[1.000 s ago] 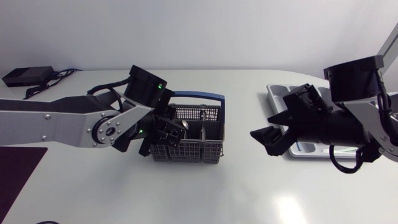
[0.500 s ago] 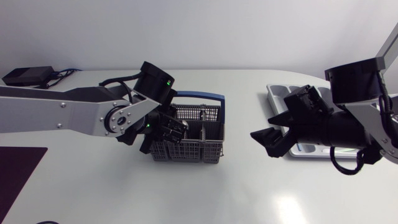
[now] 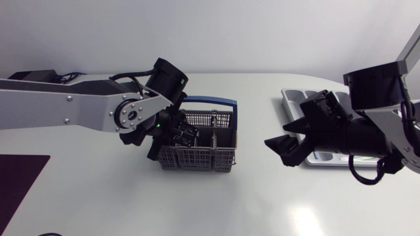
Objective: Sort the cutlery from the basket into the organizer compartments.
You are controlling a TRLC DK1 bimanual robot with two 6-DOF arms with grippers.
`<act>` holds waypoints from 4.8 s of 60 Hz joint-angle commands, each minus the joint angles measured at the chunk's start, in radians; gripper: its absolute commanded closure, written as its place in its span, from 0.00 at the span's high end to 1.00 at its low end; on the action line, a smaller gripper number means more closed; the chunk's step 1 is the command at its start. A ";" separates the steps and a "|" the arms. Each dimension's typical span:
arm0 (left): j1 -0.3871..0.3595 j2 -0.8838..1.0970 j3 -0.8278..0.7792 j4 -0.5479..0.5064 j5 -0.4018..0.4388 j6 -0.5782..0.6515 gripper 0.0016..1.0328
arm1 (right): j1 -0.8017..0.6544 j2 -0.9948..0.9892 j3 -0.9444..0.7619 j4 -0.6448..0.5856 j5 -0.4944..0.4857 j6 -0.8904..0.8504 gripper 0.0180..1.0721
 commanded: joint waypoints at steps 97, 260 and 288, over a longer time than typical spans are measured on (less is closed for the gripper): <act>-0.125 -0.303 -0.150 0.157 -0.027 0.061 0.03 | 0.033 -0.108 -0.042 -0.067 -0.020 -0.029 0.84; -0.307 -0.032 0.373 -0.297 0.282 -0.992 0.43 | 0.163 -0.160 -0.050 -0.080 -0.092 -0.120 0.05; -0.186 -0.093 0.368 -0.181 0.180 -0.920 0.82 | -0.211 -0.108 -0.047 -0.206 -0.339 -0.371 0.05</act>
